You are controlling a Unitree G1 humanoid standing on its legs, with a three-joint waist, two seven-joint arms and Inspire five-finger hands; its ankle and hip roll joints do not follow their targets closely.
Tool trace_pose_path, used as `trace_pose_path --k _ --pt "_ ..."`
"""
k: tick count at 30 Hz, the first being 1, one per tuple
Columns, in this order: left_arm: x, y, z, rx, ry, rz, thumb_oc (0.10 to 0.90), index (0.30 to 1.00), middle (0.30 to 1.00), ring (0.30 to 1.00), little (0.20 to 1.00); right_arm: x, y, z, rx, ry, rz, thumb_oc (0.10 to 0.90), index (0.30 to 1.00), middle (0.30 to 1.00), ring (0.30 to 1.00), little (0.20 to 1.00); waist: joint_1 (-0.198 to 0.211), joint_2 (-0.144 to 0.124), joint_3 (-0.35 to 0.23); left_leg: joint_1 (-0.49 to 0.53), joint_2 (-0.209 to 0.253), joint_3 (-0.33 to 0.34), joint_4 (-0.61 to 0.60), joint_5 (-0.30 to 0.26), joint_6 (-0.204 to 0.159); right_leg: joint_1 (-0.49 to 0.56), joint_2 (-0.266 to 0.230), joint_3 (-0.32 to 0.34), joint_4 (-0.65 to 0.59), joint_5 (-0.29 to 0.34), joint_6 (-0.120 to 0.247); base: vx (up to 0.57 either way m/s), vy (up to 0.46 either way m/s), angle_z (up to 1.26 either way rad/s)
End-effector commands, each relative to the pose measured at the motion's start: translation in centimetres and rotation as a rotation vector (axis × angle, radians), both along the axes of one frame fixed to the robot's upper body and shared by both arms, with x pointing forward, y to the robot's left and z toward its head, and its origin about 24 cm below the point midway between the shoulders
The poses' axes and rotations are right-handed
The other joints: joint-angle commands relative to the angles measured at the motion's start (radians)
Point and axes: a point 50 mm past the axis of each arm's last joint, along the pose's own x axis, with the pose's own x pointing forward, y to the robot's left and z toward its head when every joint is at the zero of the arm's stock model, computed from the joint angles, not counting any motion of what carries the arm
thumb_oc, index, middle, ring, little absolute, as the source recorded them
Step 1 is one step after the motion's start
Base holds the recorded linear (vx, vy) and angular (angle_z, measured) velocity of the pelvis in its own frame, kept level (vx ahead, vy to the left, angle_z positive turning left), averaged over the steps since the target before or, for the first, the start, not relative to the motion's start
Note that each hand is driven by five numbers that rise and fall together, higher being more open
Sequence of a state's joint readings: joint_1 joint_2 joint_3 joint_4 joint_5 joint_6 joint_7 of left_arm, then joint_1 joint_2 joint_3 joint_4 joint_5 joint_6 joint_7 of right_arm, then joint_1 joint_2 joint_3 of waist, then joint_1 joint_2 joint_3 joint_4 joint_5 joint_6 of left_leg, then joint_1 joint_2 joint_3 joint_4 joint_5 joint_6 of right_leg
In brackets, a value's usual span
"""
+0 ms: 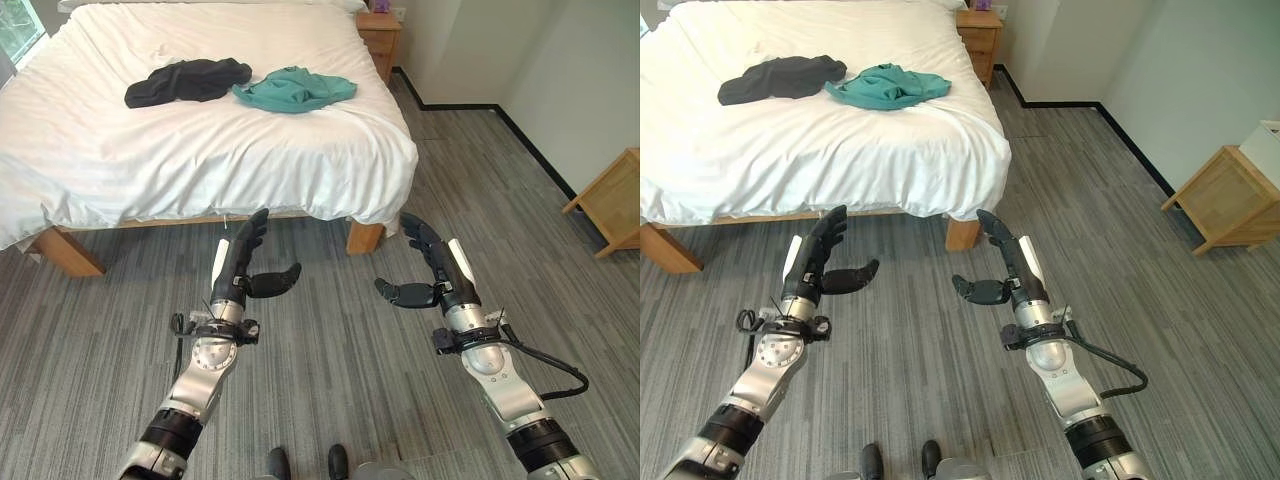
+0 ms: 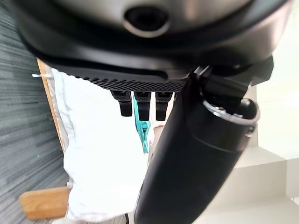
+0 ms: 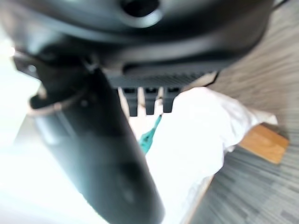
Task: Pick up bed clothes into laundry basket.
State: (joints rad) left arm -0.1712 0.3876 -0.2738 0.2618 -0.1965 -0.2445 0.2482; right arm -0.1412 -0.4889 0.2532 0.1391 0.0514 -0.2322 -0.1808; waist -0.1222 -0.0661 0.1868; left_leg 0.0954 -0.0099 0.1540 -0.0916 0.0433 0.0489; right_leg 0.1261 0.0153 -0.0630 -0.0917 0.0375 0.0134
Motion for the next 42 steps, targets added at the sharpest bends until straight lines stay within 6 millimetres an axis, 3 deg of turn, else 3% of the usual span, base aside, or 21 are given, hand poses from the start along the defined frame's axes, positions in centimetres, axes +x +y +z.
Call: trace_pose_path --k 1,7,9,11,13,16,17,19,21,23,24,26,28,29,30,31,34,35,36,38,42 --pt "0.3 0.2 3.7 -0.025 -0.203 -0.030 0.800 0.900 0.900 0.900 0.900 -0.4 -0.8 3.9 0.032 -0.223 -0.016 0.800 0.900 0.900 0.900 0.900 0.022 0.014 -0.076 0.022 0.119 -0.029 0.004 -0.064 -0.149 -0.007 -0.109 0.015 0.004 -0.074 0.130 0.01 -0.046 0.04" --pt "-0.3 0.9 3.2 -0.009 -0.187 0.006 0.800 0.900 0.900 0.900 0.900 -1.1 -1.5 3.1 0.040 -0.181 -0.028 0.800 0.900 0.900 0.900 0.900 0.019 0.016 -0.066 0.029 0.140 -0.048 0.009 -0.049 -0.155 -0.001 -0.082 0.037 0.004 -0.095 0.105 0.03 -0.085 0.07" --pt "-0.5 1.1 3.2 -0.035 -0.183 0.016 0.800 0.900 0.900 0.900 0.900 -1.6 -2.4 2.8 0.025 -0.163 -0.042 0.800 0.900 0.900 0.900 0.900 0.028 -0.003 -0.008 -0.054 0.143 -0.065 0.211 -0.071 -0.184 0.027 -0.087 0.039 0.011 -0.123 0.079 0.01 -0.154 0.14" --pt "-0.3 0.9 3.1 -0.048 -0.181 0.027 0.800 0.900 0.900 0.900 0.900 -1.5 -3.1 2.8 0.001 -0.156 -0.068 0.800 0.900 0.900 0.900 0.900 0.029 -0.017 0.046 -0.200 0.168 -0.055 0.441 0.013 -0.239 0.043 -0.091 0.016 0.015 -0.132 0.061 -0.03 -0.143 0.19" --pt "-0.6 1.2 2.9 -0.032 -0.176 0.040 0.800 0.900 0.900 0.900 0.900 -1.6 -3.4 2.7 -0.007 -0.151 -0.081 0.800 0.900 0.900 0.900 0.900 0.019 -0.021 0.046 -0.235 0.208 0.039 0.490 0.017 -0.224 0.055 -0.093 -0.002 0.014 -0.150 0.053 0.13 -0.110 0.23" --pt "-1.2 1.6 2.1 -0.043 -0.145 0.061 0.800 0.900 0.900 0.900 0.900 -1.5 -3.4 3.0 -0.031 -0.153 -0.076 0.800 0.900 0.900 0.900 0.900 0.047 -0.027 0.045 -0.296 0.173 0.162 0.441 -0.070 -0.152 0.073 -0.107 0.010 0.009 -0.180 0.059 0.24 -0.031 0.13" --pt "-1.3 1.5 1.8 -0.043 -0.132 0.062 0.800 0.900 0.900 0.900 0.900 -1.3 -3.4 3.0 -0.039 -0.151 -0.074 0.800 0.900 0.900 0.900 0.900 0.055 -0.018 0.047 -0.316 0.160 0.183 0.395 -0.065 -0.140 0.079 -0.099 0.014 0.007 -0.189 0.062 0.30 0.071 -0.21" --pt "-1.4 1.3 1.3 -0.041 -0.107 0.052 0.800 0.900 0.900 0.900 0.900 -1.2 -3.7 2.9 -0.055 -0.139 -0.086 0.800 0.900 0.900 0.900 0.900 0.073 0.002 0.042 -0.336 0.162 0.236 0.253 -0.012 -0.132 0.099 -0.092 0.025 0.004 -0.223 0.079 0.36 0.112 -0.30" --pt "-1.6 1.1 0.9 -0.037 -0.091 0.053 0.800 0.900 0.900 0.900 0.900 -1.2 -4.3 2.8 -0.065 -0.133 -0.118 0.800 0.900 0.900 0.900 0.900 0.088 0.001 0.042 -0.397 0.190 0.298 0.164 0.021 -0.132 0.142 -0.105 0.012 0.004 -0.263 0.098 0.43 0.057 -0.17" --pt "-2.1 1.3 0.7 -0.037 -0.080 0.049 0.800 0.900 0.900 0.900 0.900 -1.7 -4.1 2.8 -0.086 -0.135 -0.099 0.800 0.900 0.900 0.900 0.900 0.093 0.017 0.012 -0.364 0.172 0.284 0.105 0.053 -0.111 0.162 -0.117 0.009 0.030 -0.282 0.115 0.55 0.068 -0.16" --pt "-2.2 1.2 0.5 -0.030 -0.067 0.039 0.800 0.900 0.900 0.900 0.900 -1.9 -4.0 2.6 -0.100 -0.128 -0.094 0.800 0.900 0.900 0.900 0.900 0.091 0.008 -0.005 -0.349 0.148 0.279 0.093 0.076 -0.099 0.166 -0.140 0.006 0.096 -0.286 0.131 0.55 0.090 -0.45" --pt "-1.7 0.8 0.4 -0.029 -0.054 0.025 0.800 0.900 0.900 0.900 0.900 -2.1 -3.7 2.2 -0.110 -0.113 -0.095 0.800 0.900 0.900 0.900 0.900 0.075 0.006 -0.007 -0.296 0.116 0.296 0.078 0.069 -0.073 0.079 -0.169 0.010 0.288 -0.228 0.187 0.39 0.100 -0.39" --pt "-1.4 0.4 0.5 -0.013 -0.052 0.001 0.800 0.900 0.900 0.900 0.900 -2.2 -3.4 2.5 -0.111 -0.128 -0.090 0.800 0.900 0.900 0.900 0.900 0.032 0.011 0.021 -0.221 0.077 0.292 0.048 0.044 -0.047 -0.030 -0.173 0.048 0.538 -0.086 0.237 0.22 0.072 -0.09" --pt "-1.4 0.4 0.6 -0.013 -0.054 0.001 0.800 0.900 0.900 0.900 0.900 -2.2 -3.4 2.5 -0.111 -0.130 -0.090 0.800 0.900 0.900 0.900 0.900 0.038 0.018 0.021 -0.225 0.087 0.297 0.047 0.048 -0.047 -0.039 -0.165 0.055 0.540 -0.079 0.235 0.30 0.012 0.04" --pt "-1.0 0.2 1.2 0.017 -0.077 -0.018 0.800 0.900 0.900 0.900 0.900 -2.1 -3.1 2.8 -0.104 -0.148 -0.085 0.800 0.900 0.900 0.900 0.900 -0.002 0.043 0.039 -0.149 0.102 0.288 0.017 0.019 -0.046 -0.136 -0.168 0.054 0.664 -0.017 0.248 0.31 -0.038 0.43" --pt "-0.5 0.0 1.7 0.020 -0.096 -0.028 0.800 0.900 0.900 0.900 0.900 -2.0 -2.9 2.9 -0.096 -0.158 -0.082 0.800 0.900 0.900 0.900 0.900 -0.019 0.049 0.053 -0.126 0.108 0.291 0.016 0.007 -0.051 -0.184 -0.199 0.028 0.675 -0.032 0.243 0.47 -0.092 0.60" --pt "-0.3 -0.1 2.2 0.019 -0.113 -0.060 0.800 0.900 0.900 0.900 0.900 -2.0 -2.9 3.5 -0.082 -0.178 -0.077 0.800 0.900 0.900 0.900 0.900 -0.060 0.053 0.061 -0.060 0.115 0.270 0.014 -0.027 -0.077 -0.262 -0.222 -0.030 0.542 -0.111 0.198 0.36 -0.138 0.39" --pt "-0.3 -0.1 2.2 0.019 -0.114 -0.060 0.800 0.900 0.900 0.900 0.900 -2.0 -2.9 3.5 -0.082 -0.179 -0.077 0.800 0.900 0.900 0.900 0.900 -0.060 0.056 0.061 -0.062 0.119 0.269 0.012 -0.022 -0.078 -0.261 -0.218 -0.033 0.536 -0.105 0.195 0.47 -0.237 0.48" --pt "-0.5 -0.1 2.1 0.018 -0.111 -0.068 0.800 0.900 0.900 0.900 0.900 -2.4 -3.1 3.6 -0.068 -0.184 -0.082 0.800 0.900 0.900 0.900 0.900 -0.091 0.043 0.047 -0.014 0.113 0.254 0.009 -0.050 -0.098 -0.282 -0.204 -0.031 0.347 -0.106 0.176 0.45 -0.270 0.66" --pt "-0.4 0.2 1.9 0.020 -0.101 -0.060 0.800 0.900 0.900 0.900 0.900 -2.6 -3.2 3.4 -0.064 -0.182 -0.094 0.800 0.900 0.900 0.900 0.900 -0.113 0.034 0.036 0.042 0.119 0.248 0.005 -0.088 -0.123 -0.294 -0.205 -0.055 0.143 -0.040 0.191 0.49 -0.271 0.66" --pt "-0.1 0.6 1.8 0.001 -0.100 -0.023 0.800 0.900 0.900 0.900 0.900 -2.3 -2.9 3.9 -0.094 -0.210 -0.096 0.800 0.900 0.900 0.900 0.900 -0.130 0.031 0.033 0.154 0.143 0.264 0.007 -0.150 -0.166 -0.386 -0.234 -0.148 0.030 0.028 0.218 0.42 -0.343 0.33"
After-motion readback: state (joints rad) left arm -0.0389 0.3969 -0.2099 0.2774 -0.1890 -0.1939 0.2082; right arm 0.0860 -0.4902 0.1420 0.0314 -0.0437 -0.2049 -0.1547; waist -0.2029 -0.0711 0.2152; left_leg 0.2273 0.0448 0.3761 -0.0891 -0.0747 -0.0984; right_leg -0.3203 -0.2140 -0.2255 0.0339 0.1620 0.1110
